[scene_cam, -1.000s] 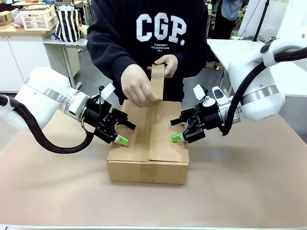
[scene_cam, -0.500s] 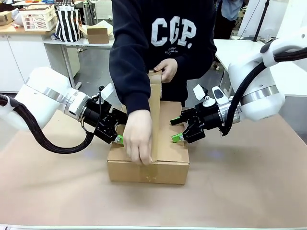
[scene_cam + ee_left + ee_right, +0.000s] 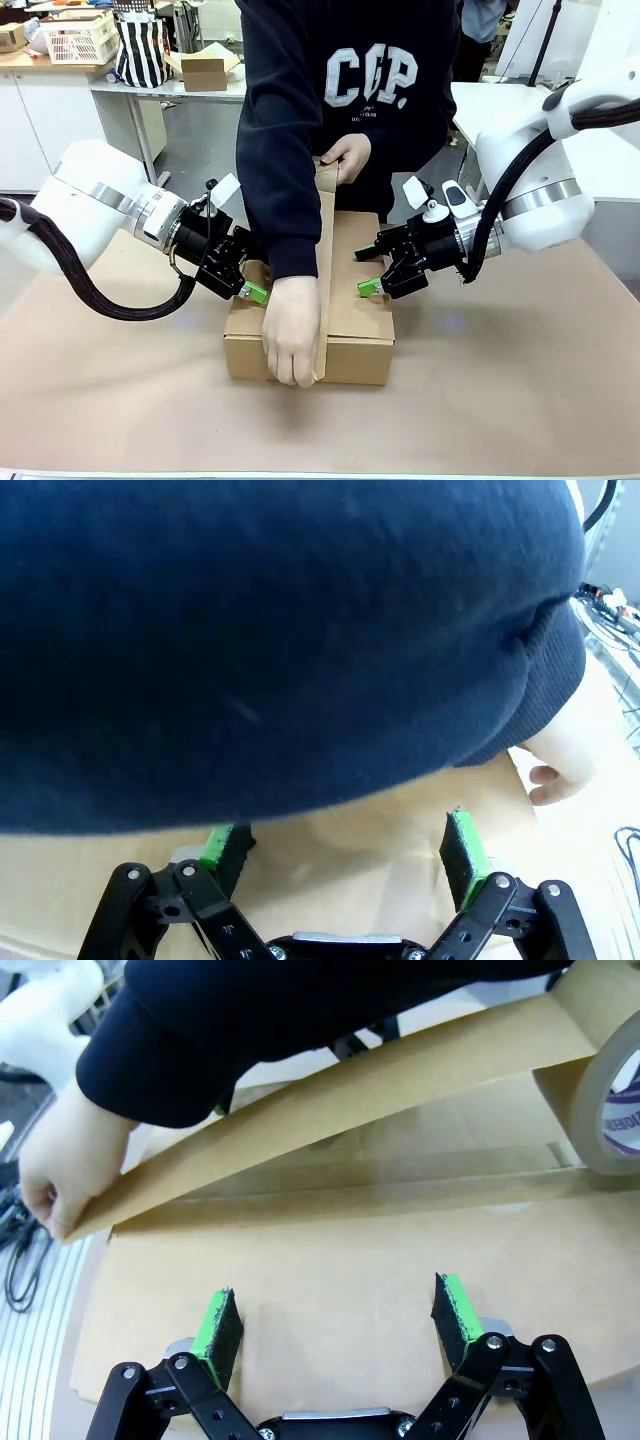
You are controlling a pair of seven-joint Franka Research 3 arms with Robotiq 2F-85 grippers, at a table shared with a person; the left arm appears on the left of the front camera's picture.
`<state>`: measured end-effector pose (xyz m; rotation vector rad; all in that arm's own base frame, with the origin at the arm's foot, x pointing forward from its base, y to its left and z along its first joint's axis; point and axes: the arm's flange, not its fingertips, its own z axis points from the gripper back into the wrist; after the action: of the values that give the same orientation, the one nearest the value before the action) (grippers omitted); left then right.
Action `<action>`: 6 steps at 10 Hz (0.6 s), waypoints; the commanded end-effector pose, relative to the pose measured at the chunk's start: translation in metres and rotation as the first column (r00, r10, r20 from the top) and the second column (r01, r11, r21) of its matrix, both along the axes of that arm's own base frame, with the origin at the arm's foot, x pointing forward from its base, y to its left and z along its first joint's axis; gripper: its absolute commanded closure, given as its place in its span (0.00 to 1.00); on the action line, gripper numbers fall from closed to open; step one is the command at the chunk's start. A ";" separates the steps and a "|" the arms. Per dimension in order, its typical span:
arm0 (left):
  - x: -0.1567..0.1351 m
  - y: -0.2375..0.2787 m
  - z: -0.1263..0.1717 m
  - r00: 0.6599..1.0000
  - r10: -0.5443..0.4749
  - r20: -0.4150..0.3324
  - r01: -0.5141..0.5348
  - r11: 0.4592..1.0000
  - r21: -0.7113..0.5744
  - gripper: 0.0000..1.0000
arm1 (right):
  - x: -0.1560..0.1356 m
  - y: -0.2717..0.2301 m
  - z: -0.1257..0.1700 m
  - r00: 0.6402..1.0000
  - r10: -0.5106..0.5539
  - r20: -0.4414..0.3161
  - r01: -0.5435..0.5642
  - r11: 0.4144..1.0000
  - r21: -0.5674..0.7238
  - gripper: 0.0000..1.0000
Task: Pack the gift set into the box.
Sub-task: Press and hold the closed box until the human finishes sealing it.
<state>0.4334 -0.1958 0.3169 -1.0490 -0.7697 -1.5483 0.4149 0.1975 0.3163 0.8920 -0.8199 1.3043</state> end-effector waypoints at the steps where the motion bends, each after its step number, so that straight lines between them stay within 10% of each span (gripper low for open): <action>1: -0.001 0.001 -0.002 1.000 0.001 0.001 -0.001 1.000 0.005 0.00 | -0.001 -0.001 -0.002 1.000 0.006 -0.008 -0.006 1.000 -0.005 0.00; 6: -0.001 0.001 -0.002 1.000 0.001 0.001 -0.001 1.000 0.005 0.00 | -0.001 -0.001 -0.002 1.000 0.006 -0.008 -0.006 1.000 -0.005 0.00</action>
<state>0.4335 -0.1957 0.3169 -1.0489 -0.7698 -1.5482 0.4148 0.1976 0.3163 0.8931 -0.8197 1.3048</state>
